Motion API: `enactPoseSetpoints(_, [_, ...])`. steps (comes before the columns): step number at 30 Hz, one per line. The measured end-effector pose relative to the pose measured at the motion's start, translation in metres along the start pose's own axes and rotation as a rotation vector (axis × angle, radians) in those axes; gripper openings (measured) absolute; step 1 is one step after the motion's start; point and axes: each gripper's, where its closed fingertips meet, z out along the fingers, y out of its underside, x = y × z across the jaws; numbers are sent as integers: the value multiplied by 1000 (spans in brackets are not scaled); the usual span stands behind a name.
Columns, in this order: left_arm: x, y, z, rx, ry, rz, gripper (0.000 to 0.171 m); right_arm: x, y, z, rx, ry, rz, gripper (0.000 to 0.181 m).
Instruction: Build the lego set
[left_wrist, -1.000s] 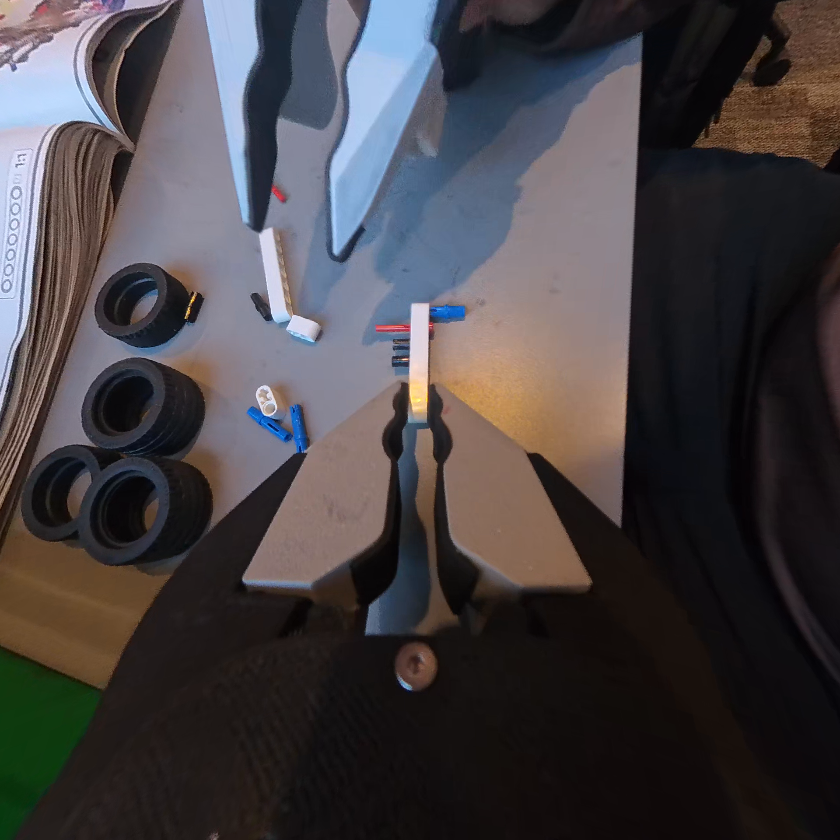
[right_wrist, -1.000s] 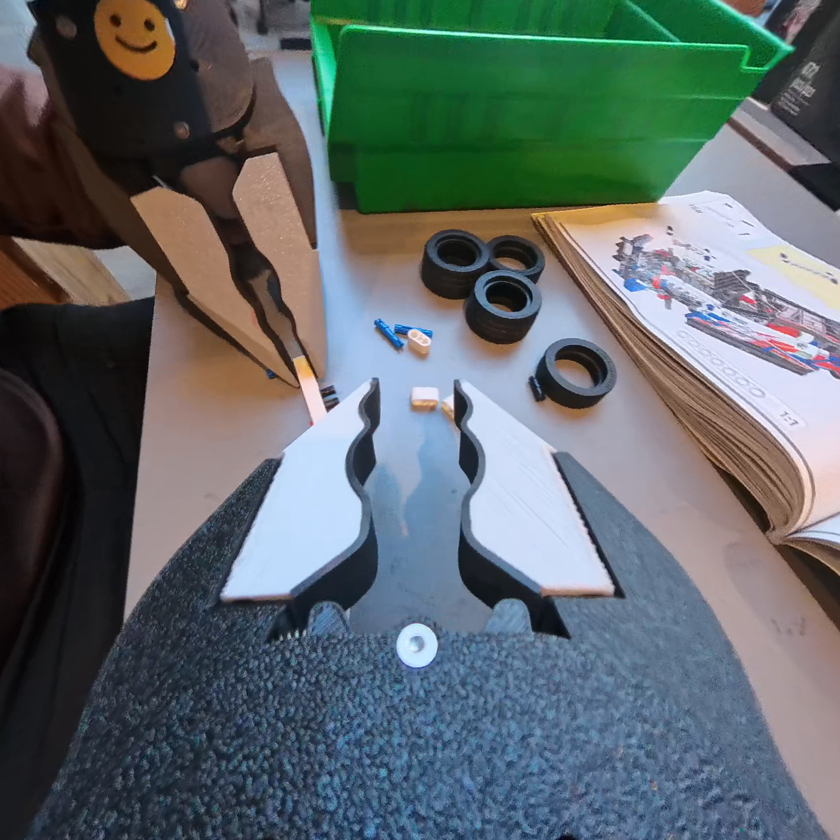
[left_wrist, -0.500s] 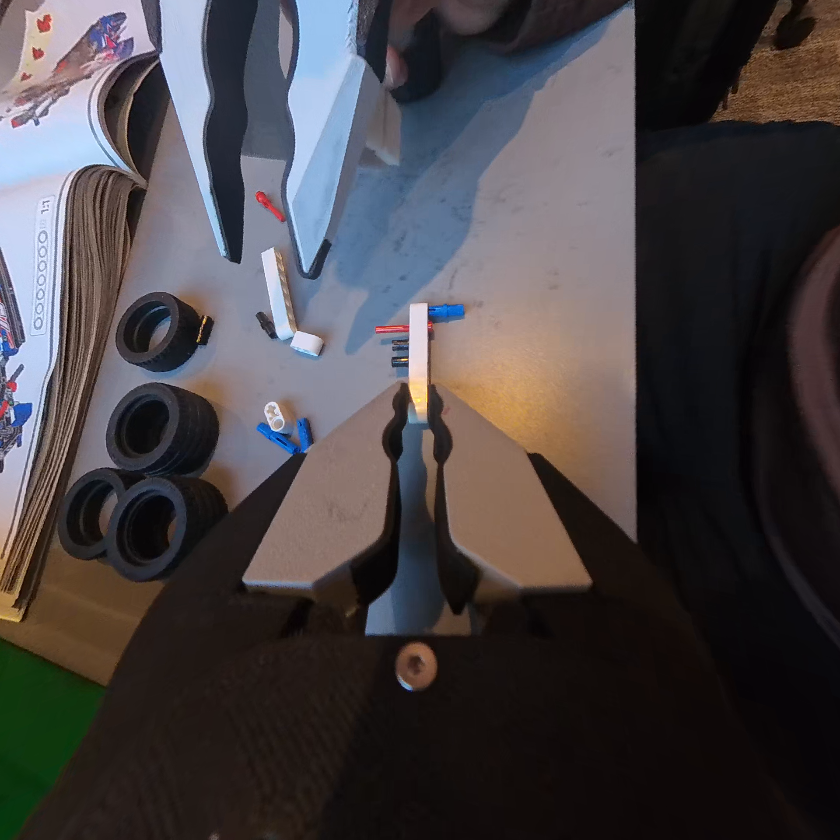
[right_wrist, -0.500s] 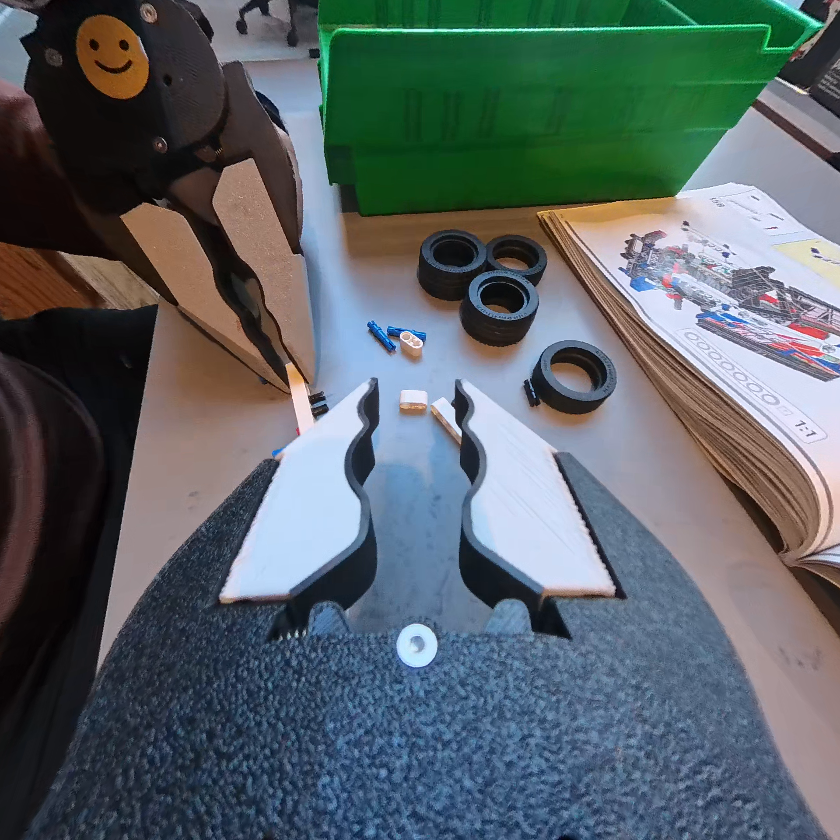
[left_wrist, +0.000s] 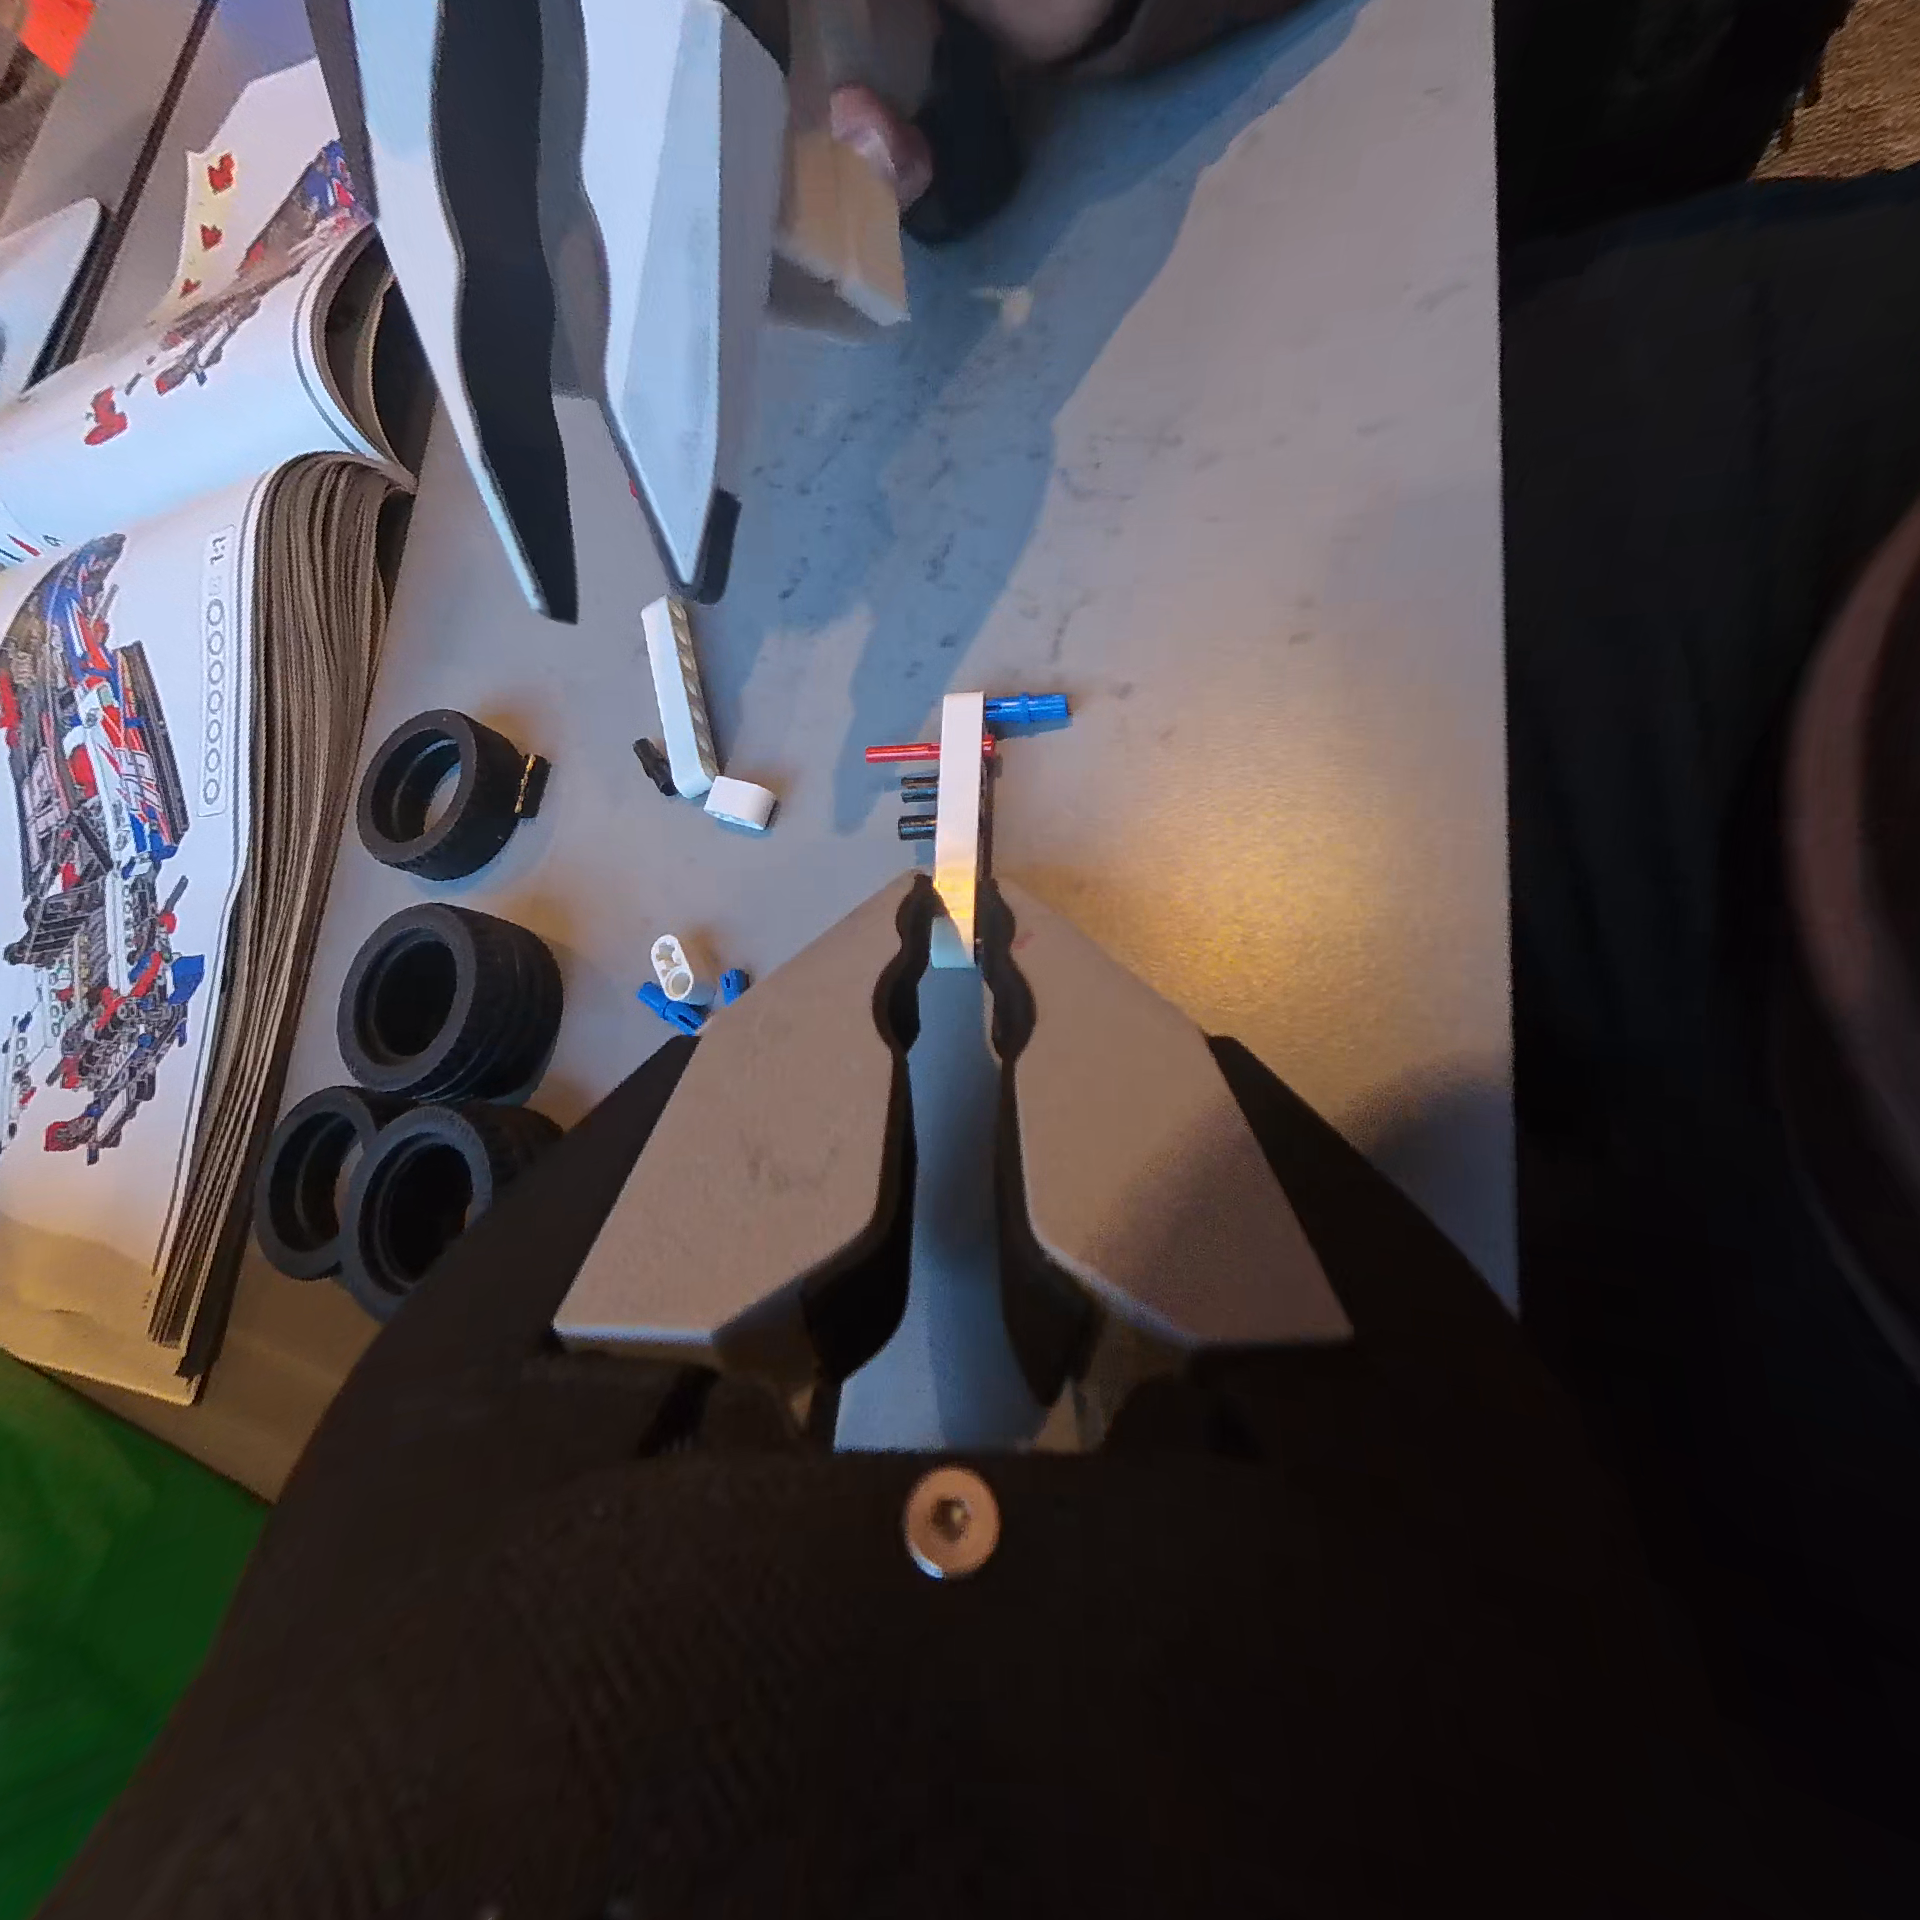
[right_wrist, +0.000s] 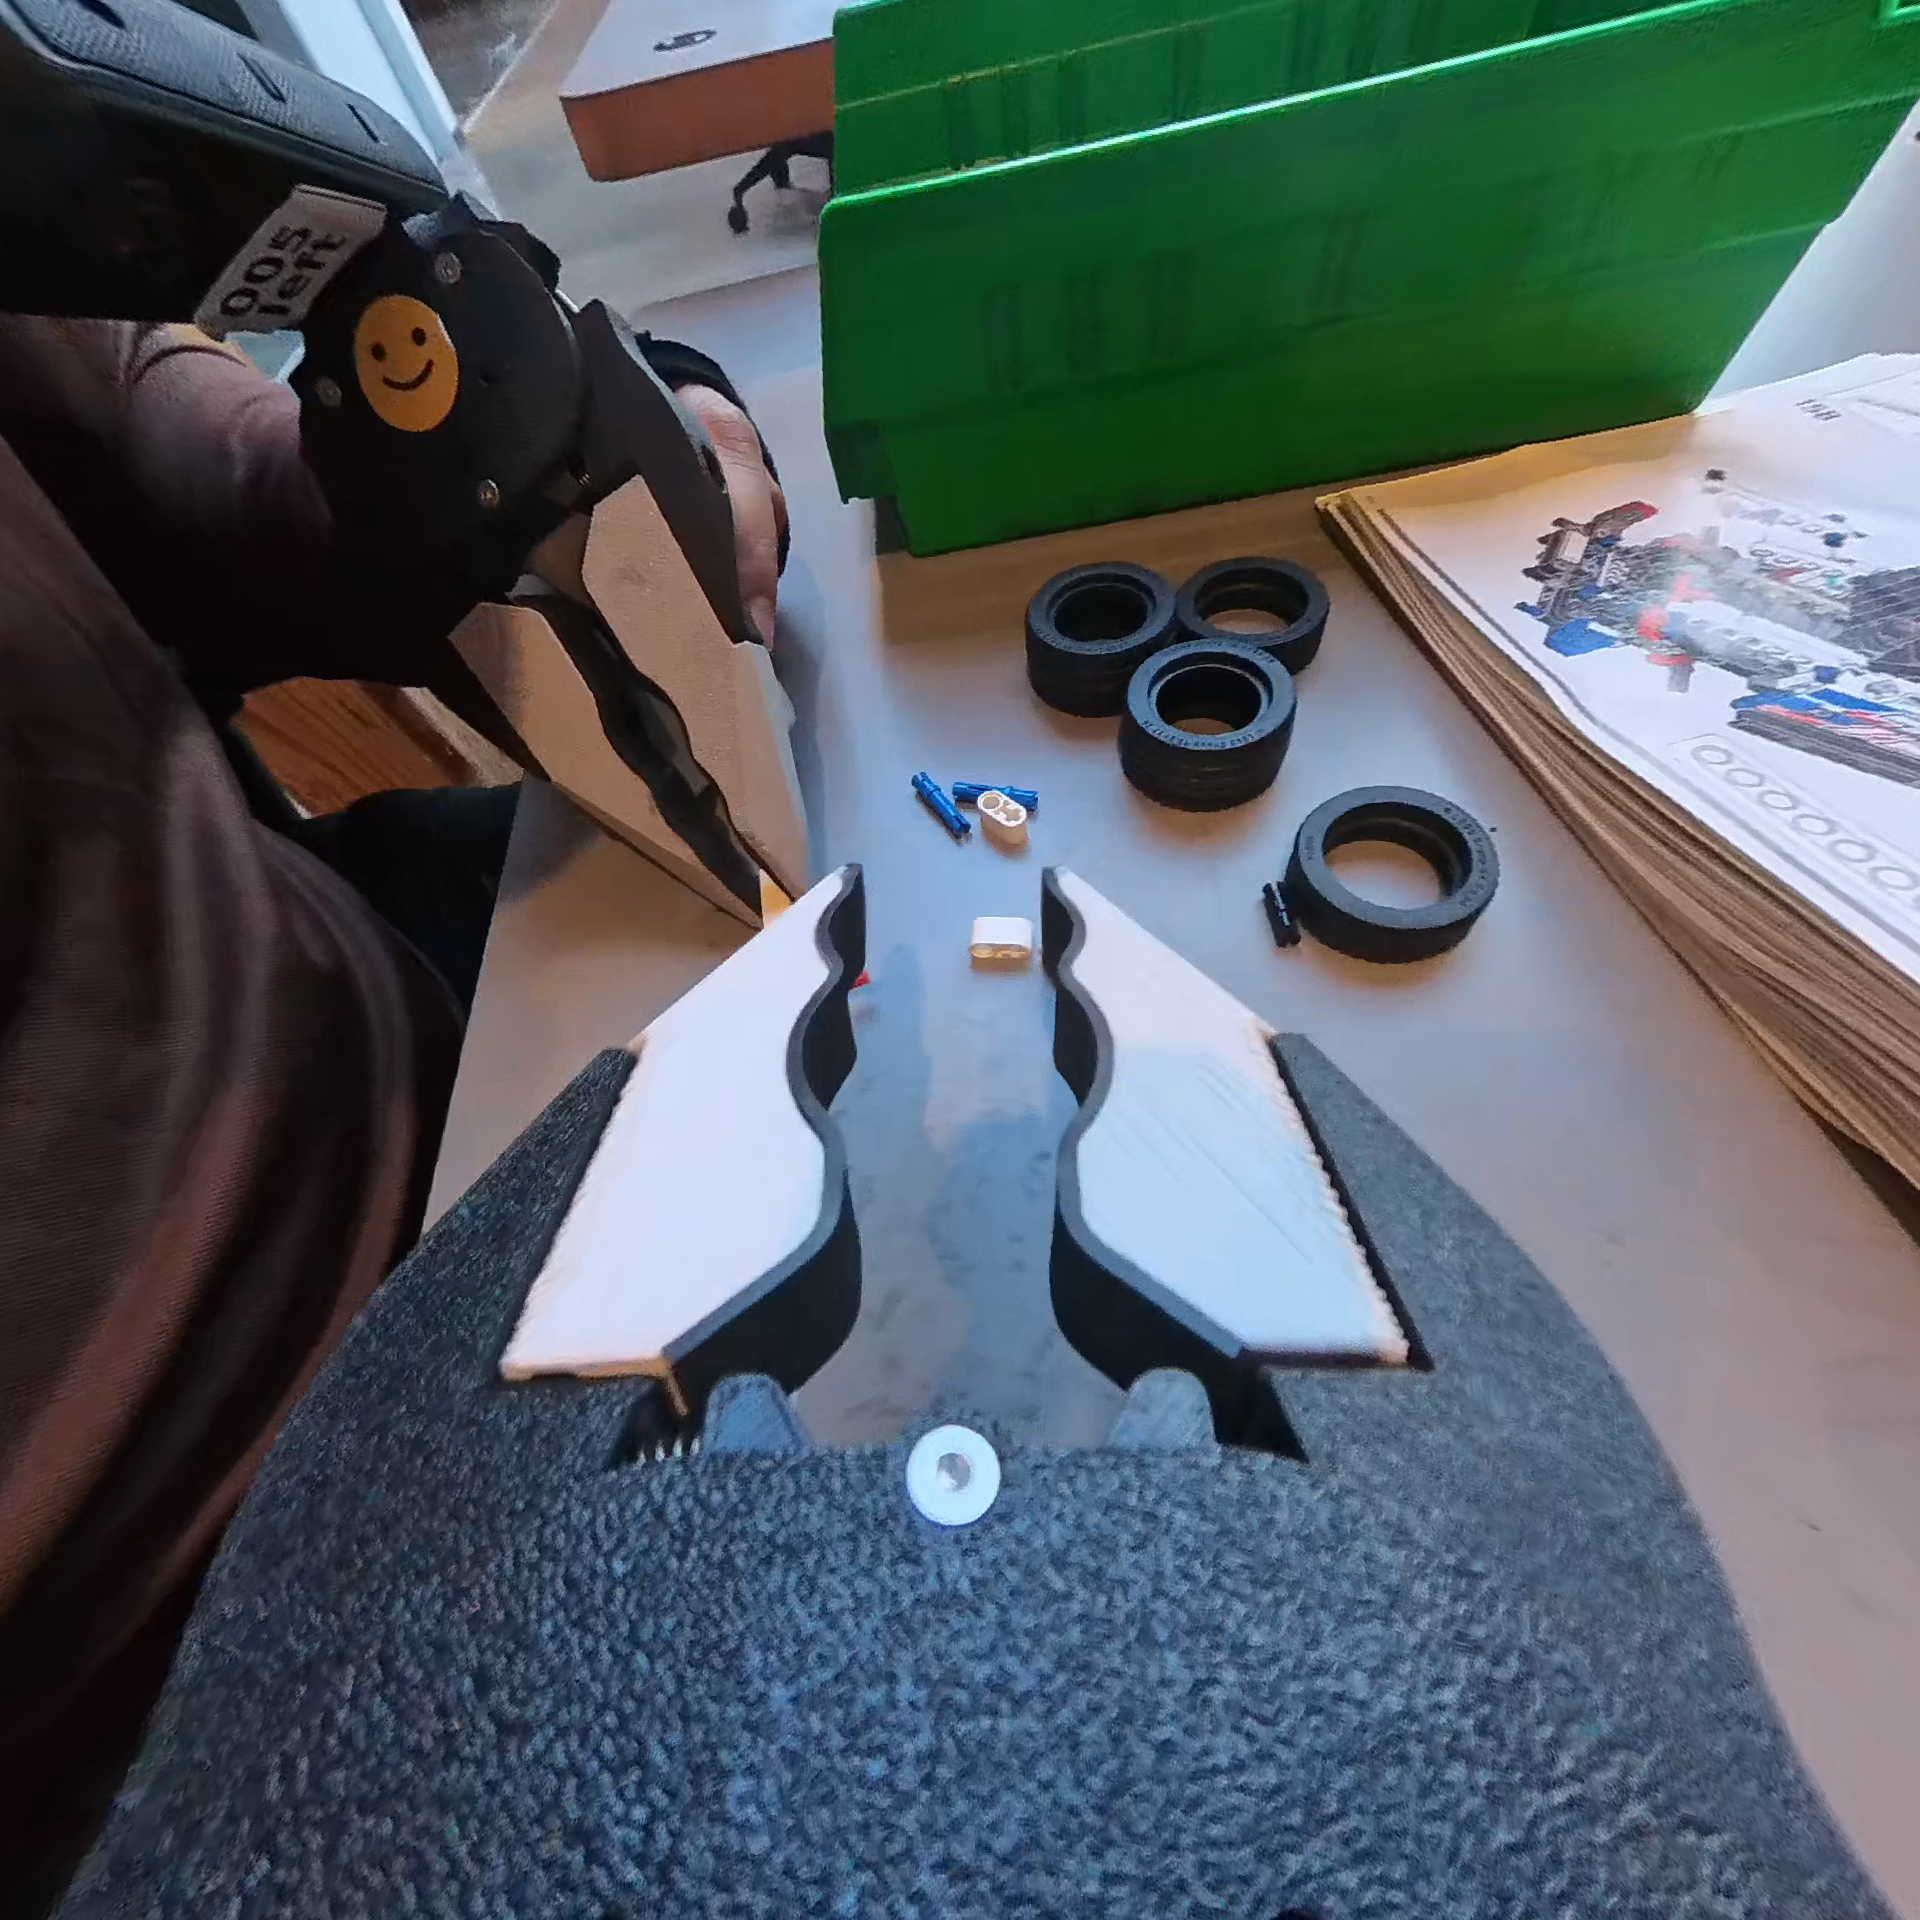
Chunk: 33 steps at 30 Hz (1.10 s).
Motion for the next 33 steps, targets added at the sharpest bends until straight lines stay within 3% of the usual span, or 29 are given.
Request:
enactPoseSetpoints(27, [-1,0,0,3,7,-9,7,-19,26,7,-169,-94,-79,30])
enactPoseSetpoints(33, [-3,0,0,2,-3,-12,10,-22,33,2,-193,-119,-89,22])
